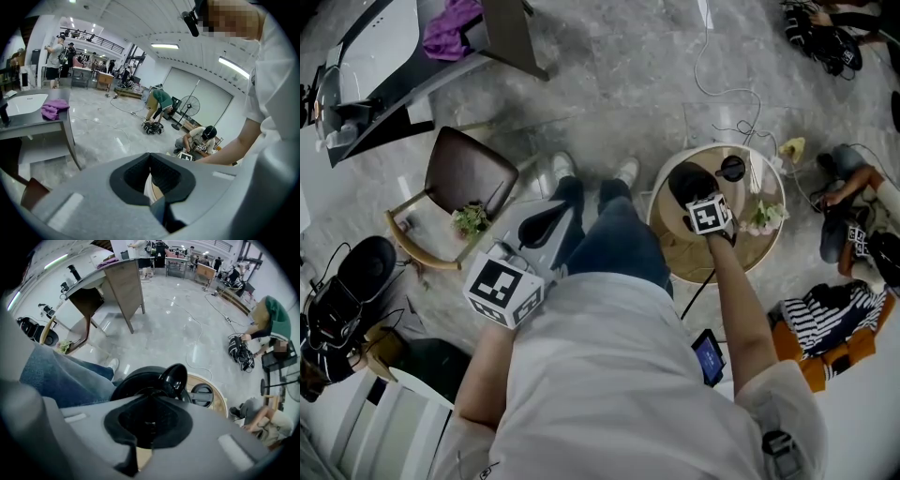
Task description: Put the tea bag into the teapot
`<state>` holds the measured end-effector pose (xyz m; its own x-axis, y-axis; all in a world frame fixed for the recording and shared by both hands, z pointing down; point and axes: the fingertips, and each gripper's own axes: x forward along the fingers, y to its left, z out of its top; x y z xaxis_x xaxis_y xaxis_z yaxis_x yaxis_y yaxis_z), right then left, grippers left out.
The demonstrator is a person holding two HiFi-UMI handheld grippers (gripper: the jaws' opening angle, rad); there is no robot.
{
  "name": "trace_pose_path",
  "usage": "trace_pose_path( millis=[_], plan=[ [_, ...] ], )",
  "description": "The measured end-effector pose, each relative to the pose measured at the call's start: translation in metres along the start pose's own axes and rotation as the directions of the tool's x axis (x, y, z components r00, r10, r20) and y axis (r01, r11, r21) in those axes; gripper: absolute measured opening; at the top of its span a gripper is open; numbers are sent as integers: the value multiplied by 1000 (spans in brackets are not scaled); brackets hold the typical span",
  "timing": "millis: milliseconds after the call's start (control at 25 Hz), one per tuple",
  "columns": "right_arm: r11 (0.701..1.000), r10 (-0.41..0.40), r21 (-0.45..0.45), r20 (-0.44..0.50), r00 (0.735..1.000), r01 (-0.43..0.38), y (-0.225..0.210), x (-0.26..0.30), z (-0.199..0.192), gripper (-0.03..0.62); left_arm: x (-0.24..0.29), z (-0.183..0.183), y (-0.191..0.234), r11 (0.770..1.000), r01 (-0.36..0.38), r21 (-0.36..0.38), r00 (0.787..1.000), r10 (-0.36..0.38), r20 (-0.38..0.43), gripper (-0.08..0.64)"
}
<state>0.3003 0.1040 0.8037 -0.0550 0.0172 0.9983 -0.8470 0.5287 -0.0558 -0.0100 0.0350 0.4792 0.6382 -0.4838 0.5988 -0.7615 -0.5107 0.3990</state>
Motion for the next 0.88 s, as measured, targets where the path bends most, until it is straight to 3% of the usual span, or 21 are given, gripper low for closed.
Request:
trace_pose_path(
  millis=[160, 280, 560, 880],
  plan=[
    [989, -80, -122, 27, 996, 83, -1, 4, 16, 2, 1, 0, 4, 1000, -1, -6, 1000, 1, -1, 8],
    [981, -120, -152, 20, 993, 122, -1, 7, 13, 2, 2, 0, 7, 1000, 1, -10, 1000, -1, -1, 8],
    [987, -98, -126, 24, 995, 100, 1, 6, 14, 2, 3, 0, 6, 1000, 15, -5, 1000, -15, 2, 8],
    [999, -38, -25, 32, 999, 38, -4, -18, 23, 3, 0, 14, 15, 1000, 30, 7, 999, -30, 22, 8]
  ],
)
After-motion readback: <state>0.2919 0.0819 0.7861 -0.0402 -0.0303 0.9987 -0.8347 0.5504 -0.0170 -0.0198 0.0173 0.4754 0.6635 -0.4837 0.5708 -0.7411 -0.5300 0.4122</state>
